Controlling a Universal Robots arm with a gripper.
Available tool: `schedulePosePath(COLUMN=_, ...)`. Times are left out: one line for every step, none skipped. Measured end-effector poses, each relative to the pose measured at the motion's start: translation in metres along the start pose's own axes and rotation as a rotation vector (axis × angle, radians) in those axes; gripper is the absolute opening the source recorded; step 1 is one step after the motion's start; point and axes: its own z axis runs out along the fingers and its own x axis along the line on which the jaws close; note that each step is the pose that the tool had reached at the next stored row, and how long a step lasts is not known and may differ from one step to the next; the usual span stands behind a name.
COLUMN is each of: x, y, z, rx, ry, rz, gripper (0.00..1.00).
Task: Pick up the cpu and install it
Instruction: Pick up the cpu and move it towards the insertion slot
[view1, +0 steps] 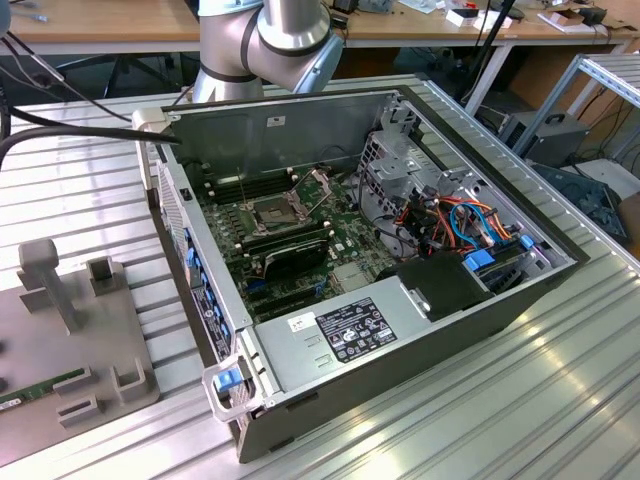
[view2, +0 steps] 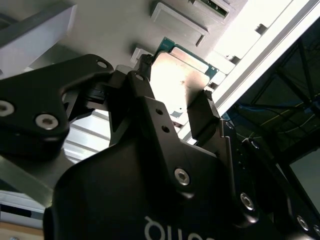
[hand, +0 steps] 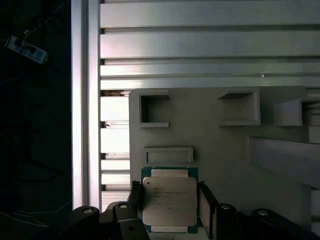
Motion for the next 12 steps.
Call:
schedulePosePath(x=0.0000, y=0.0000, z=-0.0004, rx=-0.0001, ry=-0.0002, rz=0.000, gripper=0.54)
schedulePosePath(x=0.0000, y=0.0000, z=-0.0007, rx=-0.0002, ry=-0.0003, rz=0.000, gripper=0.54)
schedulePosePath(x=0.0000, y=0.0001, z=-0.0008, rx=-0.0002, ry=-0.0002, rz=0.000, gripper=0.54)
schedulePosePath(x=0.0000, y=0.0001, z=-0.0017, rx=0.0000, ry=0.0000, rz=0.000, gripper=0.54)
schedulePosePath(x=0.0001, y=0.0001, z=-0.0025, rx=0.0000, ry=0.0000, rz=0.000, gripper=0.54)
schedulePosePath(x=0.0000, y=0.0001, z=-0.0025, rx=0.0000, ry=0.0000, rz=0.000, gripper=0.54)
schedulePosePath(x=0.0001, y=0.0001, z=-0.0026, rx=0.0000, ry=0.0000, rz=0.000, gripper=0.54)
schedulePosePath(x=0.0001, y=0.0001, z=-0.0025, rx=0.0000, ry=0.0000, rz=0.000, gripper=0.54)
schedulePosePath(x=0.0001, y=0.0001, z=-0.0026, rx=0.0000, ry=0.0000, rz=0.000, gripper=0.54)
schedulePosePath(x=0.0000, y=0.0001, z=-0.0026, rx=0.0000, ry=0.0000, rz=0.000, gripper=0.54)
schedulePosePath(x=0.0001, y=0.0001, z=-0.0028, rx=0.0000, ry=0.0001, rz=0.000, gripper=0.54)
schedulePosePath(x=0.0001, y=0.0001, z=-0.0031, rx=0.0001, ry=0.0002, rz=0.000, gripper=0.54)
